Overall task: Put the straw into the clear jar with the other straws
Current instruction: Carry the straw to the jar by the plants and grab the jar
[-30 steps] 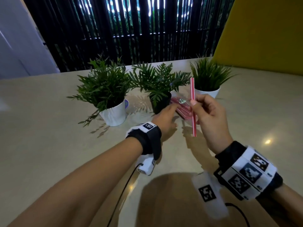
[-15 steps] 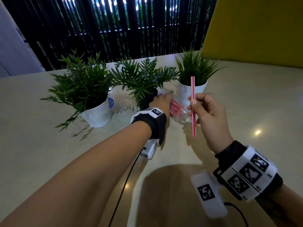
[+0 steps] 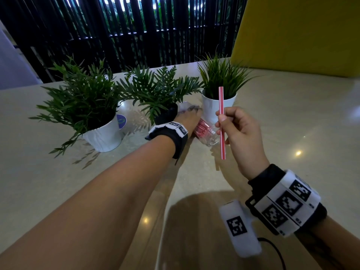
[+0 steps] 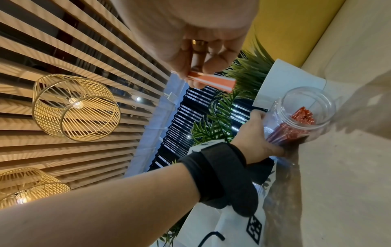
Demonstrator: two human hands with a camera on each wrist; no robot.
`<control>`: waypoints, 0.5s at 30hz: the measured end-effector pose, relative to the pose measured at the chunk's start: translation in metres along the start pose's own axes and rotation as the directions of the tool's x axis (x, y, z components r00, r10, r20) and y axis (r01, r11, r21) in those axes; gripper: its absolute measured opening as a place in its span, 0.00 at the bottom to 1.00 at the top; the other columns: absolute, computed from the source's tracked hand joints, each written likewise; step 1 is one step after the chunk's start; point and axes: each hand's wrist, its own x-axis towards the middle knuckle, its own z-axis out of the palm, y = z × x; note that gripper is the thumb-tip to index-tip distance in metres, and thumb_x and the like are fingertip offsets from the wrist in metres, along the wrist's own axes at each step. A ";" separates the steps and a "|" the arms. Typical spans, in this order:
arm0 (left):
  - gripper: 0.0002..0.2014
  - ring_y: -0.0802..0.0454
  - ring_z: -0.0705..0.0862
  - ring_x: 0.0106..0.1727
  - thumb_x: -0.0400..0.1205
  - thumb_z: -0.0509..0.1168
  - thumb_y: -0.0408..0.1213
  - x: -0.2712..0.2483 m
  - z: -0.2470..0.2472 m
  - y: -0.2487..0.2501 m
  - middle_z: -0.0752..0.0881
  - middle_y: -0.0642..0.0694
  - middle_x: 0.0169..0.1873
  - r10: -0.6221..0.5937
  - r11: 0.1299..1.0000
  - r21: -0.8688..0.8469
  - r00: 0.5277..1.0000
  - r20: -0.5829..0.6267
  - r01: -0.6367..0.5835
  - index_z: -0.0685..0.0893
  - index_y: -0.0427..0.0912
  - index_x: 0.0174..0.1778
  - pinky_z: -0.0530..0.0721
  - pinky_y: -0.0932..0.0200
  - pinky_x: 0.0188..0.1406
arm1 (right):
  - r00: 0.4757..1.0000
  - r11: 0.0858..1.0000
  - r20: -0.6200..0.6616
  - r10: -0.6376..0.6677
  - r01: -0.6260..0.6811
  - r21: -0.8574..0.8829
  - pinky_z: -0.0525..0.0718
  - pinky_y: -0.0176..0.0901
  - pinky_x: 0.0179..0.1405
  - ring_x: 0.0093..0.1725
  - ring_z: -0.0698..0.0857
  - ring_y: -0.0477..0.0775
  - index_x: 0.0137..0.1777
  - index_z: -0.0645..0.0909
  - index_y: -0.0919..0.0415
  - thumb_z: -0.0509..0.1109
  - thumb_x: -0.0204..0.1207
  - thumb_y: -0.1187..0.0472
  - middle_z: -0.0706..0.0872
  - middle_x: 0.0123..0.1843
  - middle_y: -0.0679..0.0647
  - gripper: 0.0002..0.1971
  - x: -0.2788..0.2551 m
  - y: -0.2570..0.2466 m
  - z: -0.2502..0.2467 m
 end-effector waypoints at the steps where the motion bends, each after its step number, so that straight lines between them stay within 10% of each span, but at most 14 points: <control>1: 0.26 0.36 0.66 0.77 0.81 0.55 0.28 0.000 0.000 0.002 0.66 0.30 0.76 0.021 0.999 0.042 1.000 0.002 -0.021 0.59 0.31 0.75 0.74 0.37 0.69 | 1.000 1.000 0.001 -0.002 0.002 -0.005 0.73 0.23 0.29 0.34 0.78 0.41 0.41 0.78 0.53 0.61 0.77 0.66 0.80 0.34 0.48 0.09 0.000 0.000 -0.001; 4: 0.24 0.36 0.64 0.76 0.81 0.52 0.27 0.002 -0.003 0.007 0.68 0.32 0.74 0.055 0.982 0.179 0.998 0.000 -0.054 0.61 0.34 0.74 0.71 0.37 0.67 | 1.000 1.000 -0.005 -0.007 0.007 -0.024 0.73 0.23 0.30 0.33 0.78 0.38 0.41 0.78 0.51 0.61 0.77 0.66 0.80 0.34 0.46 0.09 0.001 0.002 -0.004; 9: 0.40 0.38 0.67 0.71 0.62 0.75 0.44 0.005 -0.019 0.007 0.71 0.36 0.68 0.166 0.945 0.272 0.982 0.090 -0.184 0.66 0.41 0.69 0.71 0.38 0.64 | 1.000 0.999 -0.018 -0.018 0.018 -0.039 0.73 0.23 0.30 0.34 0.78 0.41 0.42 0.78 0.51 0.61 0.78 0.66 0.80 0.35 0.47 0.09 0.001 0.001 -0.009; 15: 0.30 0.41 0.84 0.40 0.55 0.73 0.48 -0.011 -0.016 0.021 0.84 0.43 0.42 0.079 0.967 -0.240 0.997 -0.019 -0.081 0.69 0.47 0.50 0.85 0.47 0.40 | 0.999 0.999 -0.041 -0.036 0.034 -0.041 0.73 0.23 0.30 0.32 0.78 0.38 0.41 0.77 0.49 0.61 0.78 0.66 0.80 0.34 0.48 0.11 0.003 -0.005 -0.015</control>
